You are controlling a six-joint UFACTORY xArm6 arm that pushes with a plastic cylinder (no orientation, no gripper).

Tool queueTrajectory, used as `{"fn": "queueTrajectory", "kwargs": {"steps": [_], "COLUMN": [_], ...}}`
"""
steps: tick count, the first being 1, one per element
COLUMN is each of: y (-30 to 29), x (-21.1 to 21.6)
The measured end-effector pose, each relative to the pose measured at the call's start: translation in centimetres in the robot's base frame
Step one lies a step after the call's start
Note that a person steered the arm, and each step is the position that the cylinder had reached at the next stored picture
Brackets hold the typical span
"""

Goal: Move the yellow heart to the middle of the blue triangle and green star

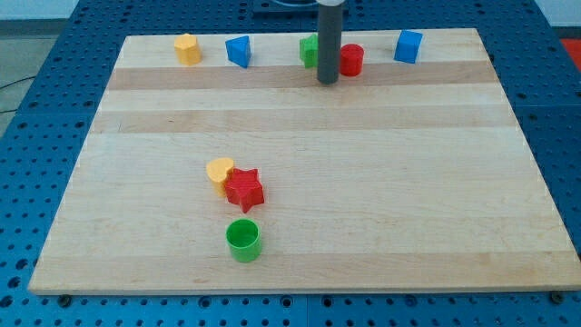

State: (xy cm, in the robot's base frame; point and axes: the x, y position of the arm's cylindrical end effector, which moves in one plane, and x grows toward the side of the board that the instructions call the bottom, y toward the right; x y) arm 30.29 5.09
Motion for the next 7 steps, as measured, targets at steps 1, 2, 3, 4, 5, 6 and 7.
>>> {"fn": "queueTrajectory", "kwargs": {"steps": [1, 2, 3, 4, 5, 6, 7], "y": [2.1, 3.1, 3.7, 4.3, 4.2, -2.2, -5.0], "x": [-1.5, -3.0, -2.6, 5.6, 13.6, 15.0, 15.9]}}
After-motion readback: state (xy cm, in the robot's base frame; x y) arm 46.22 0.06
